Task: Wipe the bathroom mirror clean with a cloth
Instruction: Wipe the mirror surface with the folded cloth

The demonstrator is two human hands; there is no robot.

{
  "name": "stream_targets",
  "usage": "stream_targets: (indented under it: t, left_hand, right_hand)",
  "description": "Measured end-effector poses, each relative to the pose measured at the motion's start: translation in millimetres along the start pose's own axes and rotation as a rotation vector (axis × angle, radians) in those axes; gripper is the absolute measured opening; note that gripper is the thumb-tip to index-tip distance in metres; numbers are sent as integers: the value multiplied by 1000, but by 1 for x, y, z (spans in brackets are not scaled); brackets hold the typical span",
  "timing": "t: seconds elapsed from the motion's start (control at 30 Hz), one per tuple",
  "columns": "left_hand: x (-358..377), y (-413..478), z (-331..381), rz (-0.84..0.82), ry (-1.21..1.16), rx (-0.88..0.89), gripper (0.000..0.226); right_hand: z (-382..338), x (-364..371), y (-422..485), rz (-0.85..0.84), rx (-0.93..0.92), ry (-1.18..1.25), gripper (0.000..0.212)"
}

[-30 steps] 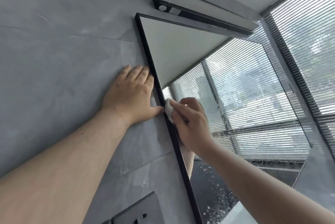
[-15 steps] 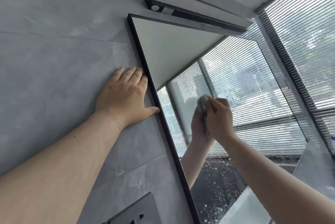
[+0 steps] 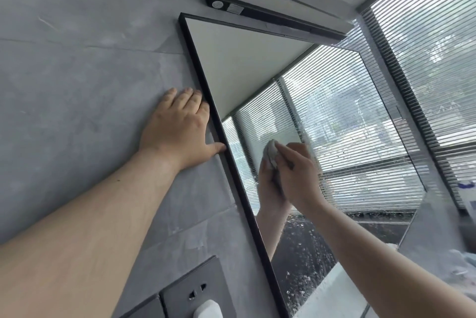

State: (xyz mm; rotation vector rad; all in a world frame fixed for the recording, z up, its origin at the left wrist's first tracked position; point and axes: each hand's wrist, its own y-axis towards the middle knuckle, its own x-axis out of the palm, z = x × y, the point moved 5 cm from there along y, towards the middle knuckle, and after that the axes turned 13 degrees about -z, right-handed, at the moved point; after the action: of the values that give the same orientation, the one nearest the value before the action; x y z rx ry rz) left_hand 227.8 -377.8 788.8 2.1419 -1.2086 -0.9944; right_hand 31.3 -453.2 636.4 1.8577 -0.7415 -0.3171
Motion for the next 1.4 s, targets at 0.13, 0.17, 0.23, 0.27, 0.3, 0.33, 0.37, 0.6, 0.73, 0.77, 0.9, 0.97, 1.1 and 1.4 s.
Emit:
stream_targets:
  t: [0.13,0.17,0.23,0.27,0.3,0.33,0.37,0.6,0.73,0.77,0.9,0.97,1.1,1.4]
  left_hand:
    - [2,-6,3,25,-15,6,100]
    - [2,-7,4,33,-30,12,97]
    - [2,-10,6,43,-57,17,92]
    - [2,-11,7,42,-62,18,90]
    - [4,-13,8,39,-66,18,88]
    - [5,-14,9,38,-72,18,87]
    - [6,-15,10,39,-80,17,86]
    - [8,-16,13,31,-84,11,87]
    - [8,-15,12,34,-92,11,86]
    - [8,-15,12,38,-94,12,86]
    - [9,-13,12,49,-94,12,86]
    - [10,-13,12,48,-92,11,86]
    - [9,-14,13,46,-92,11,85]
    - [8,-16,12,20,-108,18,85]
  right_hand:
    - [-21,2,-27,-105,-98,-38,22]
    - [-25,1,-32,-125,-122,-44,22]
    - [-29,0,-46,-169,-164,-56,26]
    - [-29,-1,-55,-198,-185,-65,30]
    - [-27,-2,-65,-225,-211,-74,30]
    - [-24,-3,-74,-251,-239,-87,30]
    - [-20,-5,-82,-273,-263,-100,29]
    - [-29,1,-69,-254,-254,-162,28]
    - [-63,10,-8,-249,-193,-203,34]
    - [-69,13,5,-267,-174,-204,35]
    - [-71,14,8,-272,-216,-207,34]
    - [-61,11,-16,-282,-254,-193,35]
    - [-33,7,-78,-314,-292,-209,33]
    - [-48,9,-69,-304,-306,-298,34]
